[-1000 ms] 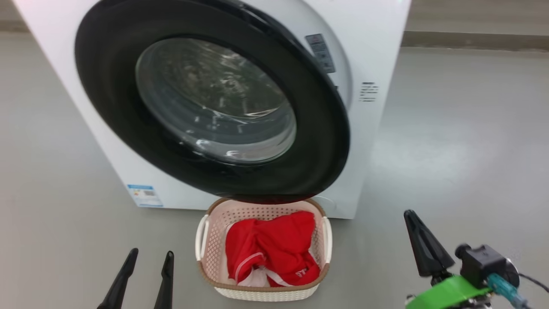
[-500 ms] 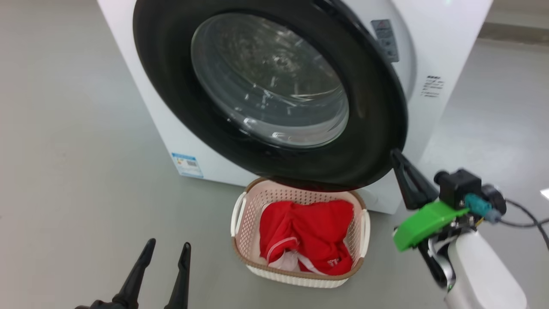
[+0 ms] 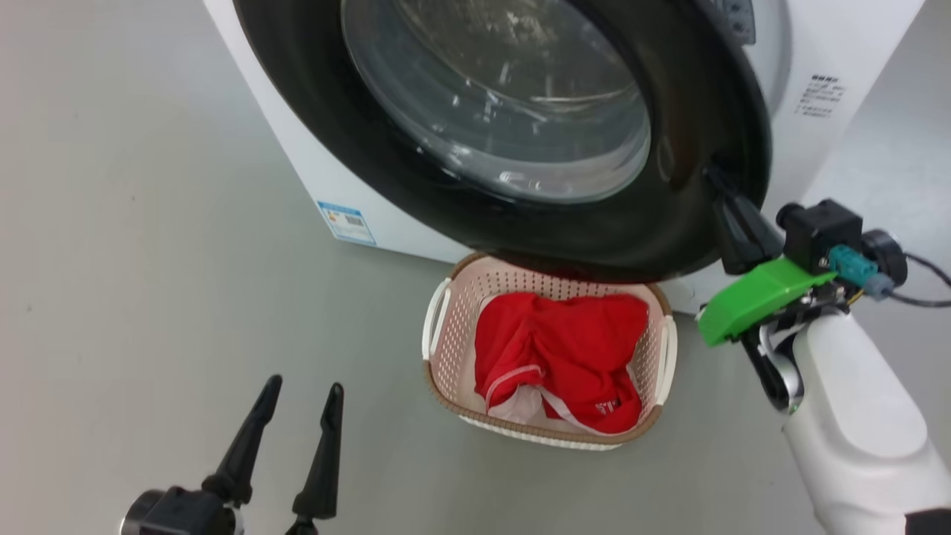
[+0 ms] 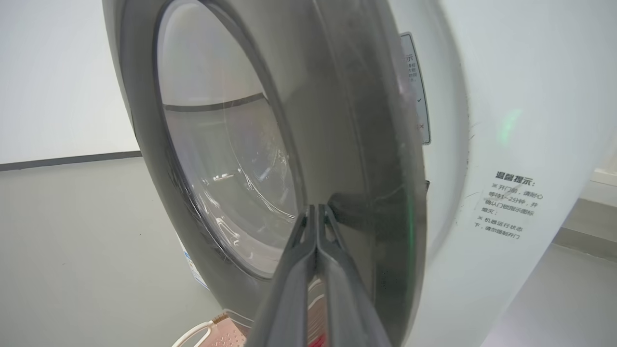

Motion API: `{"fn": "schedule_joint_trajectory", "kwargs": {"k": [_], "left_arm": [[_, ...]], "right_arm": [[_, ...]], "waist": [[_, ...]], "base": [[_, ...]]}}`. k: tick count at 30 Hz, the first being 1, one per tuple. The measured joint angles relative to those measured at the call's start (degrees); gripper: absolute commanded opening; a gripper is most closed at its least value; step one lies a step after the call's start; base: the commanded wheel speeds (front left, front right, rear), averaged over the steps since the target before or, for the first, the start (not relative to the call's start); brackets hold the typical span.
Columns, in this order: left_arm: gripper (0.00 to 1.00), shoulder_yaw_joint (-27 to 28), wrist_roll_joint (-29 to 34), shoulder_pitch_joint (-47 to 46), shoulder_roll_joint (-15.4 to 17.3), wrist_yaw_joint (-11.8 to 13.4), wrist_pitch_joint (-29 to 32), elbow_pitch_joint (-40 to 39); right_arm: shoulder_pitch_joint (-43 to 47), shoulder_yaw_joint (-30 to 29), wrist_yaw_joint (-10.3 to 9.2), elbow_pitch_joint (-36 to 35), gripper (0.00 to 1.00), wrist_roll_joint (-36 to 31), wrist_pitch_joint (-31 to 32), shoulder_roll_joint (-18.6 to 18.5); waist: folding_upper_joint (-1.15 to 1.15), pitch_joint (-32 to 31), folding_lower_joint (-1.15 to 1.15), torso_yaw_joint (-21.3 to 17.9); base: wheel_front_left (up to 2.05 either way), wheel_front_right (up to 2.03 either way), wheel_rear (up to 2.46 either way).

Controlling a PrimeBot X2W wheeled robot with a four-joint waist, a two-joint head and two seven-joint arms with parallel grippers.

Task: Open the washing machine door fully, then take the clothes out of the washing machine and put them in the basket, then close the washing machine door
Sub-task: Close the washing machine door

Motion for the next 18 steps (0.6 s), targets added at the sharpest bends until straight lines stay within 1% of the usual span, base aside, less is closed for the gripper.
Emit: {"fn": "schedule_joint_trajectory", "kwargs": {"k": [8,14,18], "left_arm": [[1.00,-0.52,-1.13,-2.10,-0.18,0.00,0.00,-0.07],[1.00,-1.33,-1.94,-3.09,-0.34,0.00,0.00,-0.02],[1.00,-2.10,-3.46,-3.74,-0.40,0.00,0.00,0.37]], "right_arm": [[-5.63,-0.93,0.16,4.39,0.00,-0.54,-1.43,-0.16],[-10.05,-2.48,0.16,7.47,0.00,-0.66,-1.94,-1.11],[-13.83,-3.07,0.19,9.66,0.00,-0.32,-2.01,-2.61]], "waist": [[0.00,3.38,0.00,0.36],[0.00,5.24,0.00,0.81],[0.00,6.36,0.00,1.34]], "base": [[0.00,0.00,0.00],[0.00,0.00,0.00],[0.00,0.00,0.00]]}}
